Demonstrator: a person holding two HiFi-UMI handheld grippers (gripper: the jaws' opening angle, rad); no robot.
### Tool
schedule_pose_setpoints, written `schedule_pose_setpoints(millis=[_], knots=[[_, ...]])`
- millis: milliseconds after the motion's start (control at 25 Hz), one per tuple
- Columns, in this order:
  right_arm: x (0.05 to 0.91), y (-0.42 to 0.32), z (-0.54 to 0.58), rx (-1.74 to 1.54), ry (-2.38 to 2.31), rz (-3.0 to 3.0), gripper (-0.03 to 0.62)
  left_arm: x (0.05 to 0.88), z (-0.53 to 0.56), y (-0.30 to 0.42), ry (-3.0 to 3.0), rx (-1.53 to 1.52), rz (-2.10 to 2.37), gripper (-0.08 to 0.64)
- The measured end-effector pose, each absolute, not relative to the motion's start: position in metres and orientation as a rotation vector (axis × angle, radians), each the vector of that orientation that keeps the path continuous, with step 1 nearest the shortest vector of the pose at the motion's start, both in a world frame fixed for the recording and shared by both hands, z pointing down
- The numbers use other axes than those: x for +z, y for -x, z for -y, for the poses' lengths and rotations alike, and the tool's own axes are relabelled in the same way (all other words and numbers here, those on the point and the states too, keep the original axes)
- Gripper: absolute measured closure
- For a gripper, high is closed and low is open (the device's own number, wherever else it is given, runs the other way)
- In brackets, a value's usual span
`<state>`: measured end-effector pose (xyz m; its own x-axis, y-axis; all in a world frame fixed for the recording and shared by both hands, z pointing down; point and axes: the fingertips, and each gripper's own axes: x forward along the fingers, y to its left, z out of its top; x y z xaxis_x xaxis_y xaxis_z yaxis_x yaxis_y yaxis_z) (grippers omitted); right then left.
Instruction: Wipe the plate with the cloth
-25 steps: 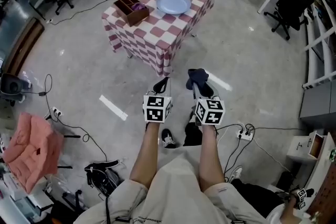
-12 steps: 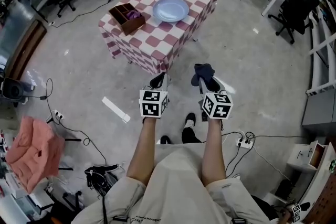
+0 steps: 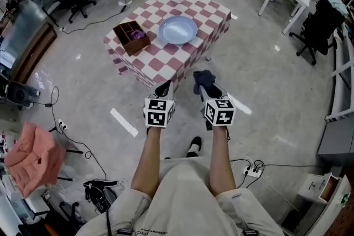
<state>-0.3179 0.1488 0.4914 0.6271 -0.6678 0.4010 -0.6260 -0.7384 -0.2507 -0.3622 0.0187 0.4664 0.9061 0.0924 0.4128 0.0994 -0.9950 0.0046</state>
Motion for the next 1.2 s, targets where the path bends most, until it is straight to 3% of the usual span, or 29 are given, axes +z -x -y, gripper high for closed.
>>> schedule_pose_setpoints(millis=[800,1200], knots=[[0.552,0.234,-0.243,-0.849,2.631,-0.949,0.459,0.522,-0.029,0.324,3.043,-0.839,-0.036,0.549],[0.555,0.169,-0.249,-0.876,2.660,-0.932,0.459,0.540,-0.033,0.247,3.097,-0.877,0.012,0.549]])
